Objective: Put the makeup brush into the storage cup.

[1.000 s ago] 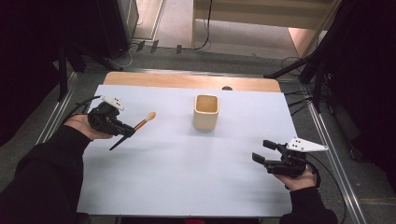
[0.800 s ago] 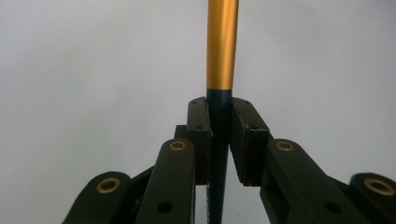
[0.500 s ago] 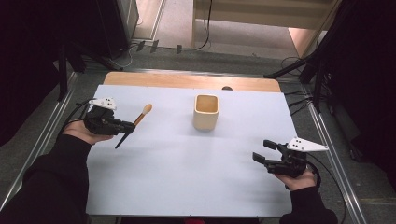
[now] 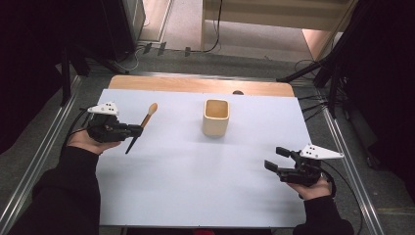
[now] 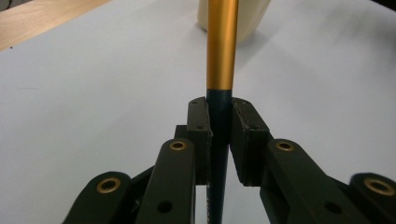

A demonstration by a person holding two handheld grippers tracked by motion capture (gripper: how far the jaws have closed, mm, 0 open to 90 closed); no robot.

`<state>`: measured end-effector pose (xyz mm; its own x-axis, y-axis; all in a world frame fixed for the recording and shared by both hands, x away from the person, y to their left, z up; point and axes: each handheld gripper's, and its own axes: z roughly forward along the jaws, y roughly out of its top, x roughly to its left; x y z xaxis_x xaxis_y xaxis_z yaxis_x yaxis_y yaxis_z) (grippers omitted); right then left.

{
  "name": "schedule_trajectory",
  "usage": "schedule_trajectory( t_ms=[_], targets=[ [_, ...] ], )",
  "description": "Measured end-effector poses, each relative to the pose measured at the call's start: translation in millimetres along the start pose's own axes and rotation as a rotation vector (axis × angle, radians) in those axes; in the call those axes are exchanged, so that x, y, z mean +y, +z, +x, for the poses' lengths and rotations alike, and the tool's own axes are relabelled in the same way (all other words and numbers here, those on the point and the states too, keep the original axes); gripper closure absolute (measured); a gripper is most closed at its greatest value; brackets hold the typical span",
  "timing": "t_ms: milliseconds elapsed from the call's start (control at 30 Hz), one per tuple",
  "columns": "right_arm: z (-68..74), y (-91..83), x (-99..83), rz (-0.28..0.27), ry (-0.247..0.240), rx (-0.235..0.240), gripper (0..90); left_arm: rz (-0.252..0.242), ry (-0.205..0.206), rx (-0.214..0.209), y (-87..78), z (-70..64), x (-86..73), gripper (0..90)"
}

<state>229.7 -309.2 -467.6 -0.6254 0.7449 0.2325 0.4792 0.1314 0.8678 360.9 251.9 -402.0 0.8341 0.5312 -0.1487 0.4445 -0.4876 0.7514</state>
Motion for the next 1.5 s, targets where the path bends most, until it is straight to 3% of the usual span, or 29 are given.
schedule_trajectory(
  t_ms=[133, 467, 933, 1233, 1367, 1500],
  targets=[
    [0.1, 0.4, -0.1, 0.002, -0.001, 0.001, 25.0, -0.043, -0.016, -0.002, -1.0, -0.6, -2.6, 79.7],
    [-0.3, 0.9, -0.5, 0.004, -0.004, 0.001, 25.0, -0.096, -0.031, 0.013, -0.5, -4.6, -7.5, 79.7],
    [-0.7, 1.3, -0.8, 0.010, 0.001, 0.003, 25.1, -0.242, -0.065, 0.062, -4.8, -10.5, -16.9, 79.8],
    [-0.7, 1.8, -0.7, 0.010, -0.001, 0.003, 25.1, -0.301, -0.067, 0.092, -5.7, -12.0, -22.7, 79.8],
    [-0.7, 2.2, -0.4, 0.012, 0.001, 0.004, 25.1, -0.313, -0.072, 0.066, -4.3, -11.6, -22.9, 79.7],
    [-0.8, 2.7, -0.4, 0.011, -0.005, 0.007, 25.2, -0.327, -0.070, 0.075, -4.4, -11.6, -22.6, 79.7]
  ],
)
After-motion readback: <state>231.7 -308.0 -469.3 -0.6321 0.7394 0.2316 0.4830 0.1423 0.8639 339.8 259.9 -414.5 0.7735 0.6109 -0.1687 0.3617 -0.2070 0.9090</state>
